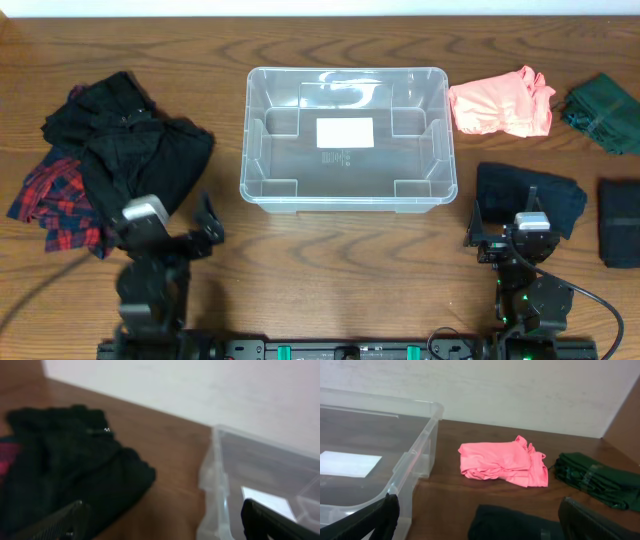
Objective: Pack container
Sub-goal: 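Reach the left gripper to the black clothes pile and grasp it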
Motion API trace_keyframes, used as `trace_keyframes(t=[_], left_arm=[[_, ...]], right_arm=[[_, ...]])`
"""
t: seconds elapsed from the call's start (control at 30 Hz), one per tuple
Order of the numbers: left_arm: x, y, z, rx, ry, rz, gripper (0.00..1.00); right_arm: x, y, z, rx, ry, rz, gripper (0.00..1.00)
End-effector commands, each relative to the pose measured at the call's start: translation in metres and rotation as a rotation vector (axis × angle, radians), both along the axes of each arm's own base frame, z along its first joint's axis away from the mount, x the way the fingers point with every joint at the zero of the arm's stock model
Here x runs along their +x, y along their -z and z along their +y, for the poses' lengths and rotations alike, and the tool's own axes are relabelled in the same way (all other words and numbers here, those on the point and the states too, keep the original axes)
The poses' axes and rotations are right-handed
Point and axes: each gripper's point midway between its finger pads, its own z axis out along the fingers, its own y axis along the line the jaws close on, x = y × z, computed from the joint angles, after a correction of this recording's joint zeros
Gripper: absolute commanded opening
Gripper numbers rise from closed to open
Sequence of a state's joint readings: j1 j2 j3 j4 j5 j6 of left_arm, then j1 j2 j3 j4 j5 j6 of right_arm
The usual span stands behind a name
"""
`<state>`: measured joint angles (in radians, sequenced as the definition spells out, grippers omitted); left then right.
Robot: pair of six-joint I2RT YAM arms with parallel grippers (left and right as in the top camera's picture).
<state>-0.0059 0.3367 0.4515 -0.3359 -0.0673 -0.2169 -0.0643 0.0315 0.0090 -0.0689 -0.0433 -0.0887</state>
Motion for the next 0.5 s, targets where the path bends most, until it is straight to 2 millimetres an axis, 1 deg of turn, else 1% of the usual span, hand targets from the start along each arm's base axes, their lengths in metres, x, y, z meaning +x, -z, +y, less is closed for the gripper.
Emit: trace_keyframes(t=[0.0, 0.1, 0.2, 0.27, 0.37, 0.47], left_arm=[[0.015, -0.011, 0.013, 0.059, -0.048, 0.118, 0.98], [0.031, 0.001, 0.013, 0.1, -0.023, 0.291, 0.98], [0.048, 0.024, 0.011, 0.096, -0.003, 0.461, 0.98], [0.06, 0.04, 0.004, 0.074, 0.034, 0.54, 0.98], [0.079, 0.057, -0.011, 0.023, 0.11, 0.579, 0.98], [0.098, 0.06, -0.014, 0.014, 0.126, 0.554, 0.98]], right_arm=[[0.0, 0.001, -0.003, -0.011, 0.015, 0.0, 0.99], [0.0, 0.001, -0.003, -0.011, 0.015, 0.0, 0.99], [0.0, 0.001, -0.003, -0.011, 0.015, 0.0, 0.99], [0.0, 0.001, -0.003, -0.011, 0.015, 0.0, 0.99], [0.0, 0.001, -0.003, -0.01, 0.016, 0.0, 0.99], [0.0, 0.001, -0.003, -0.01, 0.015, 0.0, 0.99]])
